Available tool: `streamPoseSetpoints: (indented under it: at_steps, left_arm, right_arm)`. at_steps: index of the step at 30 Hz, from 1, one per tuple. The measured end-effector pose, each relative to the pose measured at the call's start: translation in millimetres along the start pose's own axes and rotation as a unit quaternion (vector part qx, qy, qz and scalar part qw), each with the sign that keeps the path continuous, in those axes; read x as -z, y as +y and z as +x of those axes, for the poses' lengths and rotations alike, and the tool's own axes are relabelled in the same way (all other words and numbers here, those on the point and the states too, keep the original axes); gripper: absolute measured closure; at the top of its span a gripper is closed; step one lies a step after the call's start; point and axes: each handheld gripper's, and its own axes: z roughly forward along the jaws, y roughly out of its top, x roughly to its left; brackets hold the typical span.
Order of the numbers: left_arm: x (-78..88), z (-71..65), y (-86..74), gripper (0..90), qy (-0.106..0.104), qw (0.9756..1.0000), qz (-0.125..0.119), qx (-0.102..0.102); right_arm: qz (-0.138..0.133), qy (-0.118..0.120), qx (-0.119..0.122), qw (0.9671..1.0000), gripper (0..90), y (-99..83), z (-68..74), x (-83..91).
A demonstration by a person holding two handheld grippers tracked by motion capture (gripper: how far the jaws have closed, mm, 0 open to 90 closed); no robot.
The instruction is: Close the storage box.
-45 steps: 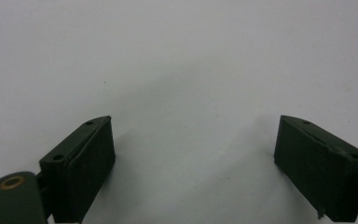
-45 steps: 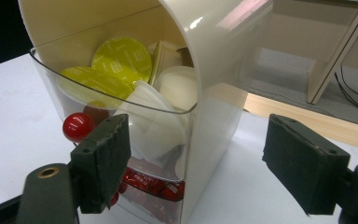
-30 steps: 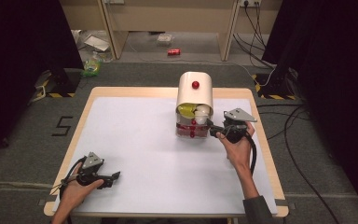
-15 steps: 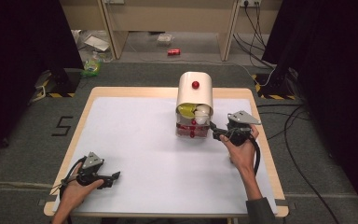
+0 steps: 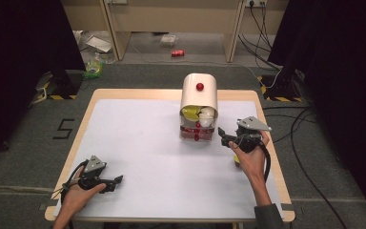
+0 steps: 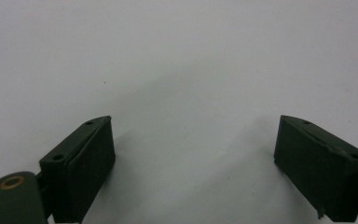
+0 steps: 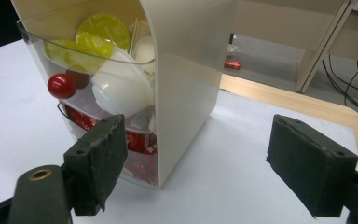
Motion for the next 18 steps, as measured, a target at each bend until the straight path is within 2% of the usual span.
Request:
streamPoseSetpoints:
  at_steps: [18]
  left_arm:
    - [-0.1, 0.0, -0.1, 11.5, 0.0, 1.0, -0.001, 0.0]
  right_arm:
    - [0.011, -0.009, 0.0, 0.9999, 20.0, -17.1, -10.1, 15.2]
